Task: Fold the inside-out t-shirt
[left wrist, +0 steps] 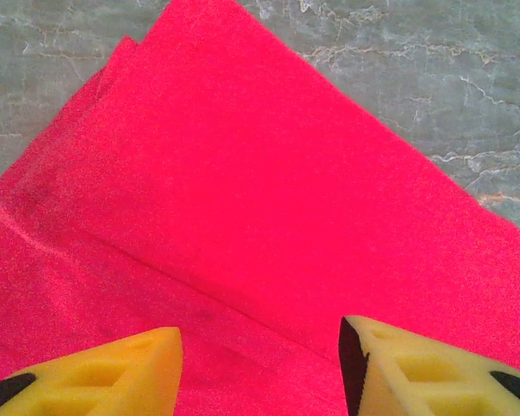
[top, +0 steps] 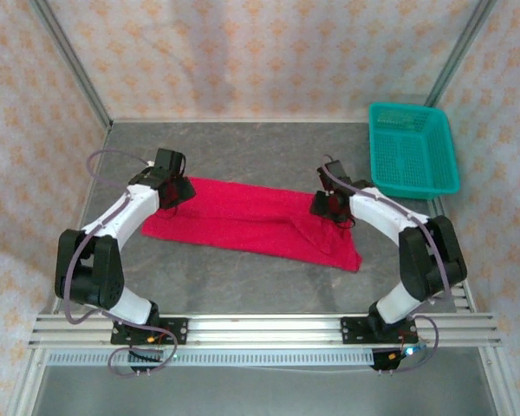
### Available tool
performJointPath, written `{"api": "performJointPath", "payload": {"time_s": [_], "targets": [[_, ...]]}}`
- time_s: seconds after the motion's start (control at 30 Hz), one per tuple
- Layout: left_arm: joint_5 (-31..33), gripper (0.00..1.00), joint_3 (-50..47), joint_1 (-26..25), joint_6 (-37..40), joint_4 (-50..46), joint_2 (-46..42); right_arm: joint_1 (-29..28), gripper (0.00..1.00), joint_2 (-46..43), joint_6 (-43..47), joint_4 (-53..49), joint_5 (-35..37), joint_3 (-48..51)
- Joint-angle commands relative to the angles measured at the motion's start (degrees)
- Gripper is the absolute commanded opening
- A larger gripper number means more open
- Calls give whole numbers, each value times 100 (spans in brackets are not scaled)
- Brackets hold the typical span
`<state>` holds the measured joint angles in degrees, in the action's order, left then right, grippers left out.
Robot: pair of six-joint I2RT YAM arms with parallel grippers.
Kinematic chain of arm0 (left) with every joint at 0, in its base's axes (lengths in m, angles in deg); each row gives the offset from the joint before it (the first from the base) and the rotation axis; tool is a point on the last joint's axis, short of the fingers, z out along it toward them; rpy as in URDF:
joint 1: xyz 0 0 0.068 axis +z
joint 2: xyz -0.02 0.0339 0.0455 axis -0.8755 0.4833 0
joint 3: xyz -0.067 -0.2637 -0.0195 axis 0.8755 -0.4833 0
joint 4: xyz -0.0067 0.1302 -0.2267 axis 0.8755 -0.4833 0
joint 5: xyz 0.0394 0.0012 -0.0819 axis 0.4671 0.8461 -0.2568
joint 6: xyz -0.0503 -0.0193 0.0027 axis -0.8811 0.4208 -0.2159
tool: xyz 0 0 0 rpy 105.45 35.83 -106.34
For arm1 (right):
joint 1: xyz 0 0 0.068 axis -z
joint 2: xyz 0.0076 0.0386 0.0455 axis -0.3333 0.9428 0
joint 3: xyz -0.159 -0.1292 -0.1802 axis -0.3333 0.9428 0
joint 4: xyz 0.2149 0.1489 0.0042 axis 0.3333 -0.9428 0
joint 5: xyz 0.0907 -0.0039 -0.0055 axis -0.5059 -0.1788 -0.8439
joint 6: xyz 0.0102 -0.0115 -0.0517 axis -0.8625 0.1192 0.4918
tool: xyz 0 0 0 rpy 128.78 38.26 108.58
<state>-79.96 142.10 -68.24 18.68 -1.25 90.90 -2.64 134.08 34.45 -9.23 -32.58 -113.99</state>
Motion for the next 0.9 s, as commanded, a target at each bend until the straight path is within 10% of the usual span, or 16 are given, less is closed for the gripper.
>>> {"api": "performJointPath", "payload": {"time_s": [0.0,0.3,0.67,0.87], "targets": [[-43,51,-33,34,-118,151,-8,-80,44,198,-139,75,60,-60],[-64,48,-77,32,-87,146,122,-439,0,-93,-179,-258,272,-101],[-118,47,-108,-128,-218,186,213,-1646,0,-1321,-1383,50,141,1128],[-56,47,-13,-266,-236,92,275,-2360,18,-1229,-1860,245,105,1371]]}}
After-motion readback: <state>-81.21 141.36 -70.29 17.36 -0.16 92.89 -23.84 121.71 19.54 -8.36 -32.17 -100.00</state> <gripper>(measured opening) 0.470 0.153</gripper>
